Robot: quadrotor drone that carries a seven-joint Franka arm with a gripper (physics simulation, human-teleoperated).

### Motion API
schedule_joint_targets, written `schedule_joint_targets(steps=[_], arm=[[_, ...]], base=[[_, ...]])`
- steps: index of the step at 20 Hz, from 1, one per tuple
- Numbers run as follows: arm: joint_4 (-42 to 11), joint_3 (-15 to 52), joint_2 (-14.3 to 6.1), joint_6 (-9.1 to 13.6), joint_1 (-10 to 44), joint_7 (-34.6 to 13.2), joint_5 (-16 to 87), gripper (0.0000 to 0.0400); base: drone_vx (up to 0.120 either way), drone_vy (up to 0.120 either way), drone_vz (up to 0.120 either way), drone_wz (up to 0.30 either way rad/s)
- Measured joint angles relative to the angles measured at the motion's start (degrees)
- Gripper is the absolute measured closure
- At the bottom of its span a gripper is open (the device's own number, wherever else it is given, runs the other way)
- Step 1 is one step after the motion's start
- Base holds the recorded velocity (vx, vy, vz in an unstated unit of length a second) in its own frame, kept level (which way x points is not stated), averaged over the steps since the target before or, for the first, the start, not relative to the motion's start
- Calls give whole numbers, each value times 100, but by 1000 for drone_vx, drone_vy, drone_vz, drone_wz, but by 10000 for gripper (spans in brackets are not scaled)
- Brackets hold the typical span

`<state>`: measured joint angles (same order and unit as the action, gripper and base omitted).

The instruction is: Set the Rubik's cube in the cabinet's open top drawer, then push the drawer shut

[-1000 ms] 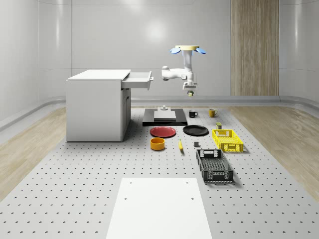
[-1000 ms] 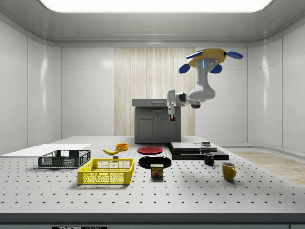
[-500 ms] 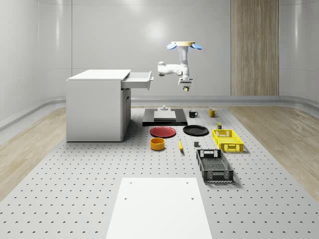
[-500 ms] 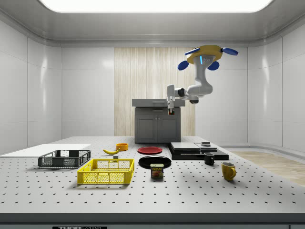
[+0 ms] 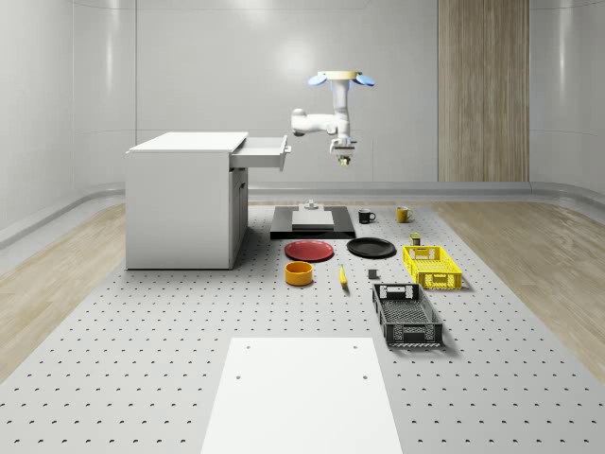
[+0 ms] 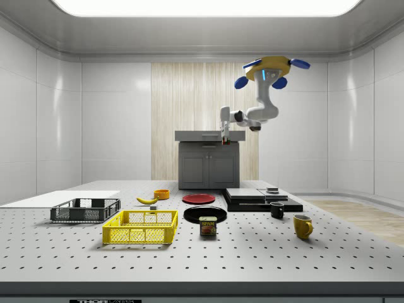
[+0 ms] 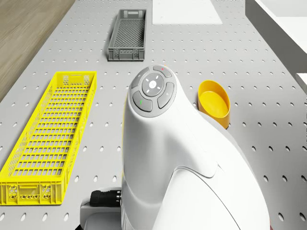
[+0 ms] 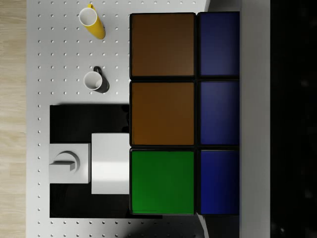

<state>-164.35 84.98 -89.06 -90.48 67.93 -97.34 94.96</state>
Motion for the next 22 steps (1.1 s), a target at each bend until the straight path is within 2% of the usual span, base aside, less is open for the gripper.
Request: schedule_joint_targets(steps=[22], arm=[[2, 17, -142, -133, 13, -9, -55, 75]], base=[[0, -120, 120, 0]])
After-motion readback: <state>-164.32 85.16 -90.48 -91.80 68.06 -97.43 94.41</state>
